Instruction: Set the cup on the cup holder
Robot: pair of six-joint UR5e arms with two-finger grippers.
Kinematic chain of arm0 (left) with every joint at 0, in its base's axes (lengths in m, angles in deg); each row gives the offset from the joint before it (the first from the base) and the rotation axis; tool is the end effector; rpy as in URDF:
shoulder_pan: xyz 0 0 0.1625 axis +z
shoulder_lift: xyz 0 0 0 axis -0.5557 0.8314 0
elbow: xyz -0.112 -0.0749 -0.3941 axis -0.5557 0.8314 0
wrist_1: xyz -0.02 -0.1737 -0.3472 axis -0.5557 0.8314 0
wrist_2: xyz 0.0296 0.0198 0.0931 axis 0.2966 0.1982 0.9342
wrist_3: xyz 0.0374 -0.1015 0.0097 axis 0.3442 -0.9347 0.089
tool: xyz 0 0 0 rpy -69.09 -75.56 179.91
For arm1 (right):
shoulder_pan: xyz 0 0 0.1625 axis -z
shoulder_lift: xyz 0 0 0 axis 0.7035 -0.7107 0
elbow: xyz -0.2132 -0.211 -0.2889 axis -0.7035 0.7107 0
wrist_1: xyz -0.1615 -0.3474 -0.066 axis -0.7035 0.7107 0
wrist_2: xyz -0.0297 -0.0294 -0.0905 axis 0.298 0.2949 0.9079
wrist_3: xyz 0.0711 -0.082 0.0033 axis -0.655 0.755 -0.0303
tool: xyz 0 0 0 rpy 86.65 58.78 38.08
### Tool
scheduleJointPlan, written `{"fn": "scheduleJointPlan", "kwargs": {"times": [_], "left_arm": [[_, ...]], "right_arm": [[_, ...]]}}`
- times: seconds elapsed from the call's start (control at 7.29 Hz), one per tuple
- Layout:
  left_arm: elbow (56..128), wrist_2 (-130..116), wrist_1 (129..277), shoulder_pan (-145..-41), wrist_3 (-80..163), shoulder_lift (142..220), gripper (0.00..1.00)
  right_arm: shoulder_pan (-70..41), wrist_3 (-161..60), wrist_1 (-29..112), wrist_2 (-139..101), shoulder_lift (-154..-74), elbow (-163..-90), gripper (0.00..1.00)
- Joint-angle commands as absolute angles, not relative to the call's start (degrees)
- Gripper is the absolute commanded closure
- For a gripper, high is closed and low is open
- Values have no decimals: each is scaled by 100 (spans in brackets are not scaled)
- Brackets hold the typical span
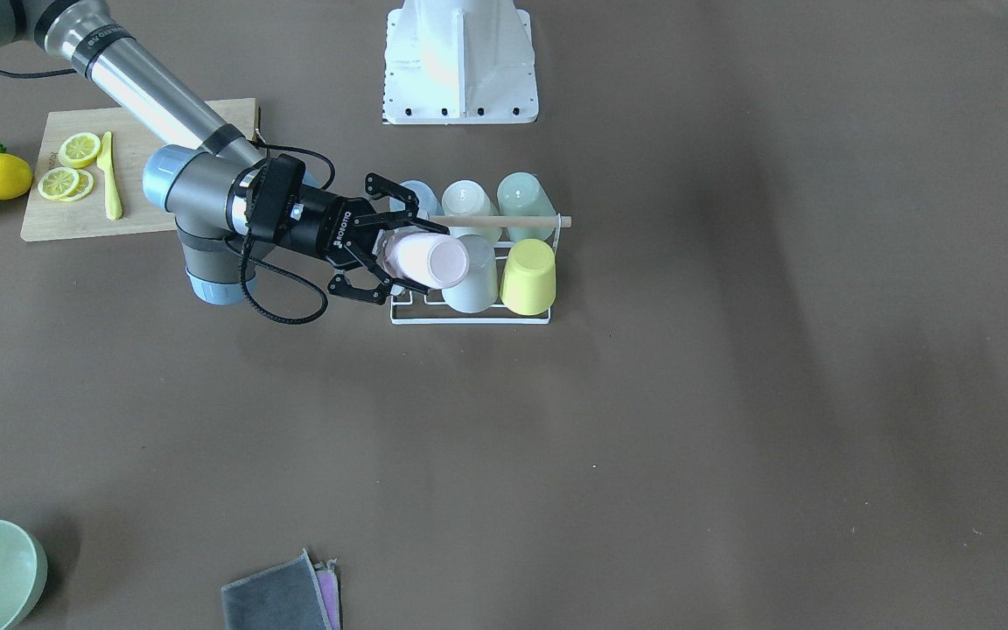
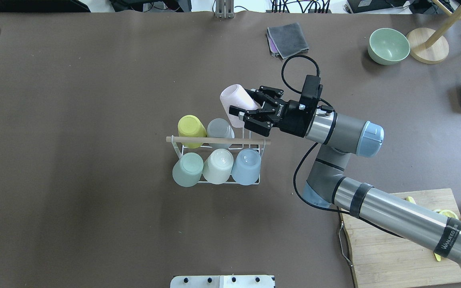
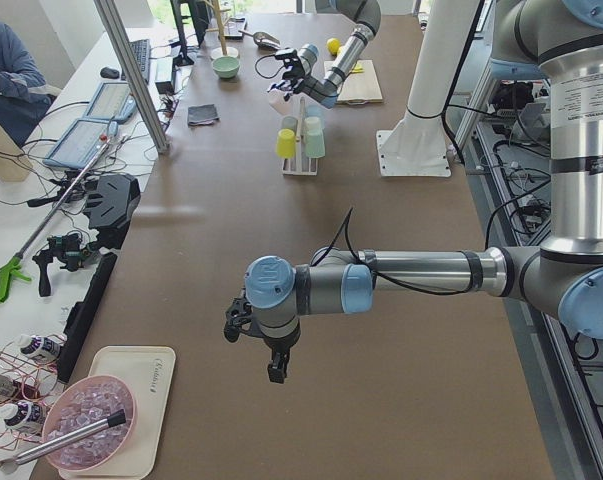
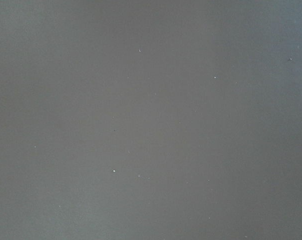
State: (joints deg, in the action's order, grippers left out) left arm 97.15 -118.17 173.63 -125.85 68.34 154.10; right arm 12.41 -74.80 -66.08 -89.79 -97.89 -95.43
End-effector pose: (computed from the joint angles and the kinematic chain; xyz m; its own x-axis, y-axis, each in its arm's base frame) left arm -0.0746 -0.4053 0.6673 0.7247 0.1349 -0.6757 -0.1189 0.9904 0.0703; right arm -0.4641 -0.4422 0.3032 0.0242 -0.8794 0.4754 -0.7199 0.3146 0.6187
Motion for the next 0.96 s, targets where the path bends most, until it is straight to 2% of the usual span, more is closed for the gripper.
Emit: {"fn": "scheduleJointPlan", "kwargs": {"times": [0.0, 0.82], "left_arm": [[9724, -11835, 17354, -12674, 6840, 15401, 2], [9707, -11809, 17363, -12701, 6832, 15357, 2]], "right_arm": [[1271, -7479, -6613, -9007, -9920, -9741, 100], [1289, -7452, -6622, -9008, -9982, -9732, 100]]}}
